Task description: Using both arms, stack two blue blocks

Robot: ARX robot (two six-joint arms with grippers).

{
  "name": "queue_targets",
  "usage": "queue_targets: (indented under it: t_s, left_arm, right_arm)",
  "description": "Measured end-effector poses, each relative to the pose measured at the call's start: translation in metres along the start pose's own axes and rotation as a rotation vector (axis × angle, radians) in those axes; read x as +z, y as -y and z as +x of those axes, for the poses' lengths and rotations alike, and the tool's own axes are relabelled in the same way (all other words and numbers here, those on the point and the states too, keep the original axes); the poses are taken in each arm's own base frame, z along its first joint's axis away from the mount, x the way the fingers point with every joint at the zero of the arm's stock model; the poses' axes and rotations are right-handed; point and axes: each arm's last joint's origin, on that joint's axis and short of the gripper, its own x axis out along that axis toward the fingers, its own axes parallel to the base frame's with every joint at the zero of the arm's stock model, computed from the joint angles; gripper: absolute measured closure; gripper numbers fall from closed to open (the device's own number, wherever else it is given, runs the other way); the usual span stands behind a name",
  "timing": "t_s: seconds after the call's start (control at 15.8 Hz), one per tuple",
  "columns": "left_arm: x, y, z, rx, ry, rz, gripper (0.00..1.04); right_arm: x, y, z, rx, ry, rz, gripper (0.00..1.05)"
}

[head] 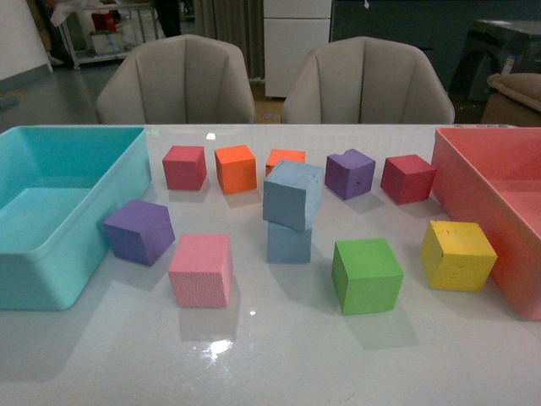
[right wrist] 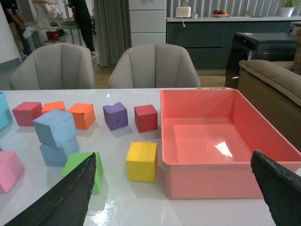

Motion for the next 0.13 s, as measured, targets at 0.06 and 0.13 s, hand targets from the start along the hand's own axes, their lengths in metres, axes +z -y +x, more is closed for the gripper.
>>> queue_targets:
  t_s: [0.06, 0.13]
  left_arm:
    - [0.0000, 0.0000, 0.0000, 0.000, 0.000, 0.000, 0.07]
    - [0.0000, 0.0000, 0.0000, 0.000, 0.000, 0.000, 0.07]
  right_arm:
    - [0.0000, 0.0000, 0.0000, 0.000, 0.000, 0.000, 0.06]
    - [0.0000, 0.0000, 0.0000, 0.000, 0.000, 0.000, 0.06]
